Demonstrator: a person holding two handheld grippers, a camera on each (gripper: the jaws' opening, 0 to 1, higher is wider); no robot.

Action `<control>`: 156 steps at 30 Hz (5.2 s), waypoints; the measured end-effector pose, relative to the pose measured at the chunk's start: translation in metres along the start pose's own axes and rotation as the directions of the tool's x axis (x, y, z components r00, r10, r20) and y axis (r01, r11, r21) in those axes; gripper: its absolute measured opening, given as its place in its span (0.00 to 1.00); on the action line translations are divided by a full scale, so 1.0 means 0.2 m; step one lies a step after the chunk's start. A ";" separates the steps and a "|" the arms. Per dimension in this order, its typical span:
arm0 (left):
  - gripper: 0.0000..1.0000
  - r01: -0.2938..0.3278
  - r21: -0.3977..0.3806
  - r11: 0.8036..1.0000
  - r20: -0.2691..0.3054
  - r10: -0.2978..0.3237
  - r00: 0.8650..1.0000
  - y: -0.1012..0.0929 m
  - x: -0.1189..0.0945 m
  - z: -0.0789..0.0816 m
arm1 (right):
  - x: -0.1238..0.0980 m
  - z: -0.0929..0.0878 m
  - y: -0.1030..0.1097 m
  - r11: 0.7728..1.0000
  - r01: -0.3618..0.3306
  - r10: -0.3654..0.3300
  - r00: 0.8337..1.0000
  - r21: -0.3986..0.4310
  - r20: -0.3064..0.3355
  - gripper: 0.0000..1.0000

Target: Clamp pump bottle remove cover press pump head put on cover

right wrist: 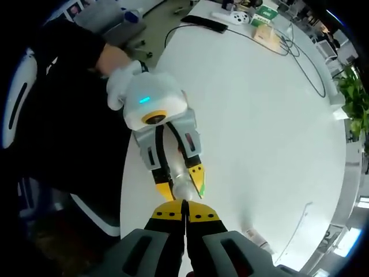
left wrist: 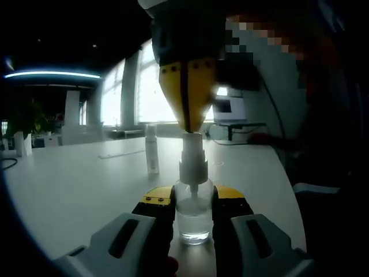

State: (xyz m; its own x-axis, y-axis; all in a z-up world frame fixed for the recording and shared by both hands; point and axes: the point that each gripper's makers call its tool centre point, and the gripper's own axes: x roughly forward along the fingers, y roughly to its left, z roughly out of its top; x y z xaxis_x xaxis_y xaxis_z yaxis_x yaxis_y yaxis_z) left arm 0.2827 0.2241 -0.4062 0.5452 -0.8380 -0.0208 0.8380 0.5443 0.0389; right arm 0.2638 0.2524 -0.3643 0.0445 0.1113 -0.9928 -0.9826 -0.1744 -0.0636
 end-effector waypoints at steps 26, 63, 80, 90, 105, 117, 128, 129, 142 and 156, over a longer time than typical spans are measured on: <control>0.16 0.001 -0.001 1.000 0.000 -0.001 1.000 0.01 0.00 0.00 | -0.02 0.01 -0.03 1.000 0.014 -0.014 1.000 -0.012 0.006 0.00; 0.16 0.004 0.005 1.000 -0.004 -0.004 1.000 0.00 0.00 -0.01 | -0.05 -0.01 -0.03 0.999 0.042 -0.042 0.996 -0.002 0.077 0.07; 0.16 0.003 0.011 1.000 -0.008 -0.003 1.000 0.00 0.00 -0.01 | -0.18 0.05 -0.09 0.978 0.161 -0.205 0.854 0.131 0.479 0.13; 0.16 0.002 0.012 1.000 -0.010 -0.002 1.000 0.01 0.00 -0.01 | -0.28 0.05 -0.15 0.890 0.308 -0.455 0.628 0.335 0.631 0.18; 0.16 -0.001 0.017 1.000 -0.015 0.001 1.000 0.01 0.00 -0.02 | -0.34 -0.12 -0.07 0.716 0.263 -0.698 0.283 0.647 0.658 0.20; 0.16 -0.001 0.022 1.000 -0.017 0.001 1.000 0.01 0.00 -0.02 | -0.39 -0.38 0.04 0.480 0.162 -0.877 0.051 0.862 0.478 0.19; 0.16 -0.002 0.023 1.000 -0.020 0.003 1.000 0.01 0.01 -0.03 | -0.43 -0.53 0.17 0.357 0.062 -0.929 -0.086 0.932 0.361 0.19; 0.16 -0.002 0.024 1.000 -0.020 0.003 1.000 0.01 0.01 -0.03 | -0.43 -0.54 0.18 0.350 0.062 -0.931 -0.091 0.935 0.355 0.19; 0.16 -0.001 0.031 1.000 -0.019 0.001 1.000 0.00 0.01 -0.02 | -0.36 -0.78 0.19 0.152 0.063 -0.984 -0.083 0.986 0.157 0.19; 0.16 -0.004 0.036 0.999 -0.022 0.005 1.000 0.01 0.01 -0.04 | -0.09 -0.78 0.14 0.061 0.133 -0.995 0.089 0.989 0.050 0.18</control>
State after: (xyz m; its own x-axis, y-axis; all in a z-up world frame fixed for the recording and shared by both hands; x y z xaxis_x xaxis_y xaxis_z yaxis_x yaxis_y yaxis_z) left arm 0.2855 0.2248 -0.4132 0.5497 -0.8342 -0.0430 0.8344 0.5460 0.0750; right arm 0.2633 0.0923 -0.3646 0.9725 0.2321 -0.0202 -0.2327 0.9719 -0.0356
